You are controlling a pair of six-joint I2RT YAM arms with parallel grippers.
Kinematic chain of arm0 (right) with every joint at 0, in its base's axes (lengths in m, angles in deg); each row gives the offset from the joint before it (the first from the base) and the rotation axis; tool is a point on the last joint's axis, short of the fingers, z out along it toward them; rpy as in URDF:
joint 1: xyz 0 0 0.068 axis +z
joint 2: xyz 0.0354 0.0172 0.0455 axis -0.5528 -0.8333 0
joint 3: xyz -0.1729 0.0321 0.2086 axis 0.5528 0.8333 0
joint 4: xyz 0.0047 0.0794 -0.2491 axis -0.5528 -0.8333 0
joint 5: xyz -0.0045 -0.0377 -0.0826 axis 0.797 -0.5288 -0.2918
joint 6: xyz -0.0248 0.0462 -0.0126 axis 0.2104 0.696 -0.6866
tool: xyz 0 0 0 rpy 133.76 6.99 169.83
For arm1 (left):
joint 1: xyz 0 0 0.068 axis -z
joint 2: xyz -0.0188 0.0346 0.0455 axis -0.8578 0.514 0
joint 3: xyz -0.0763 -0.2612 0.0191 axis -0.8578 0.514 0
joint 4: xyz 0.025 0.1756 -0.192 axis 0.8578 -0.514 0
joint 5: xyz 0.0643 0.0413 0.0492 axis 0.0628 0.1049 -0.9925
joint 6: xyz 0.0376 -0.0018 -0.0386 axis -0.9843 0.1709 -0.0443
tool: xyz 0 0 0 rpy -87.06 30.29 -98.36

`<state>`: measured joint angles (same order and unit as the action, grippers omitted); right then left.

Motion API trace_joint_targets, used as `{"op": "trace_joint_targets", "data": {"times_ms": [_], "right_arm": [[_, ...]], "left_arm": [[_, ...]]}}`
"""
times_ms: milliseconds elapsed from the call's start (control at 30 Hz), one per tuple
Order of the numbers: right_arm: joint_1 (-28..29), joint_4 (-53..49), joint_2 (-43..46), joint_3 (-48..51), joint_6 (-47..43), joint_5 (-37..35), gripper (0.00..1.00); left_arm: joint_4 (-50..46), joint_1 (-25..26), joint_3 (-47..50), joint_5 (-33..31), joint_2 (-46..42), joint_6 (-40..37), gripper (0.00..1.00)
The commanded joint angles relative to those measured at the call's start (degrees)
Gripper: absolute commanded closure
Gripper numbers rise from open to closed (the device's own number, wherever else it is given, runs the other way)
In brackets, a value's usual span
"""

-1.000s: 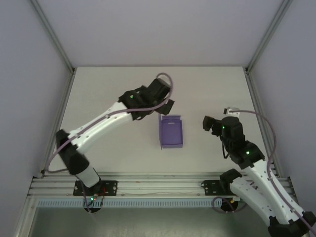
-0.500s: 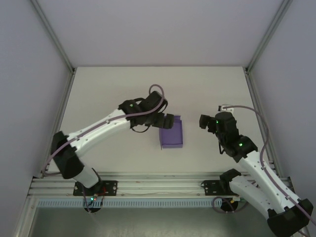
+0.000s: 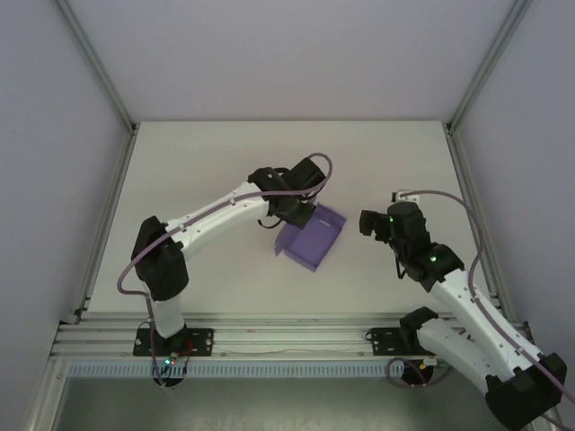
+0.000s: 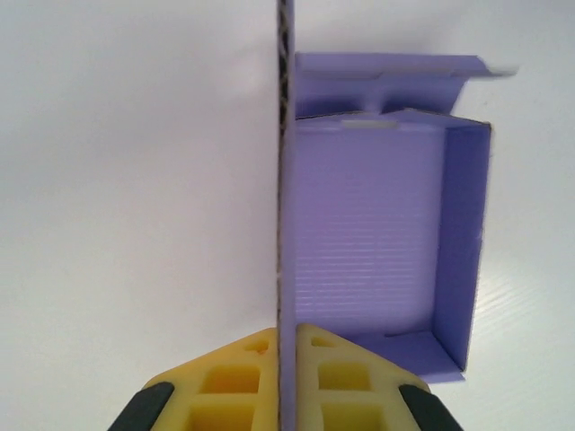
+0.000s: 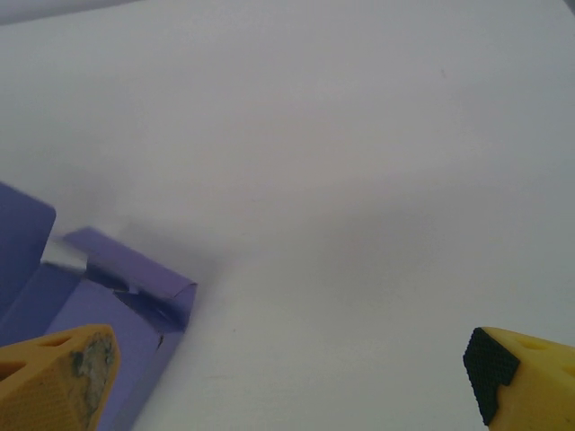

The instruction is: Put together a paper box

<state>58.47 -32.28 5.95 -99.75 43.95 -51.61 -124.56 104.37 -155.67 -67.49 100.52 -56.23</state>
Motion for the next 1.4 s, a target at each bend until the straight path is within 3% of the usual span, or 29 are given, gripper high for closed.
{"op": "trace_joint_targets", "data": {"times_ms": [0, 67, 167, 267, 367, 500, 800, 1000, 1033, 1067, 1100, 1167, 1200, 1367], "right_arm": [[-0.27, 1.13, -1.49, -0.63, -2.27, 1.61, 0.0], [-0.31, 1.06, -2.3, -0.98, -2.96, 2.84, 0.01], [-1.33, 1.69, -3.55, -1.36, -2.99, 5.73, 0.05], [-5.98, 1.88, -6.42, -2.27, -0.48, 13.86, 0.18], [-9.88, 2.04, -11.82, -3.86, 1.65, 22.74, 0.26], [-10.75, 5.02, -19.53, -5.03, 3.64, 29.17, 0.31], [-12.1, 9.5, -39.36, -9.53, 6.71, 33.29, 0.37], [-12.16, 19.21, -46.32, -10.51, 13.51, 42.07, 0.36], [-12.31, 19.85, -47.84, -10.85, 14.0, 43.94, 0.36], [-12.16, 19.79, -49.39, -11.56, 14.13, 45.53, 0.37], [-12.16, 19.47, -50.67, -12.15, 14.16, 46.7, 0.38], [-12.16, 20.08, -52.01, -12.42, 14.21, 47.92, 0.39], [-12.17, 20.67, -52.01, -12.1, 14.31, 48.15, 0.39], [-12.17, 17.58, -50.01, -11.64, 11.91, 46.55, 0.39]], "left_arm": [[-2.46, -1.06, -2.0, -7.01, 2.17, -18.36, 1.0], [-2.86, -1.19, -1.86, -6.54, 2.7, -26.79, 1.0], [-2.31, -1.65, 1.29, -1.02, 1.74, -41.79, 1.0], [-3.16, -3.32, 1.15, 1.77, 2.72, -49.36, 1.0], [-4.07, -5.24, -2.74, 3.71, 5.89, -49.85, 1.0], [-5.8, -6.28, -6.68, 5.14, 9.45, -49.66, 1.0], [-4.14, -6.56, -5.53, 5.88, 9.06, -47.65, 1.0], [-3.07, -6.54, -5.75, 4.6, 7.14, -45.23, 1.0], [-2.96, -6.5, -5.75, 4.39, 6.88, -44.88, 0.91], [-2.62, -6.45, -5.84, 4.17, 6.57, -44.34, 0.74], [-2.22, -6.43, -5.99, 3.69, 6.32, -43.53, 0.51], [-1.76, -6.54, -6.56, 4.01, 5.46, -41.52, 0.24], [-1.18, -6.54, -6.47, 4.06, 5.03, -40.52, 0.03], [3.29, -6.52, -4.67, 0.1, -2.18, -28.48, 0.0]]}}
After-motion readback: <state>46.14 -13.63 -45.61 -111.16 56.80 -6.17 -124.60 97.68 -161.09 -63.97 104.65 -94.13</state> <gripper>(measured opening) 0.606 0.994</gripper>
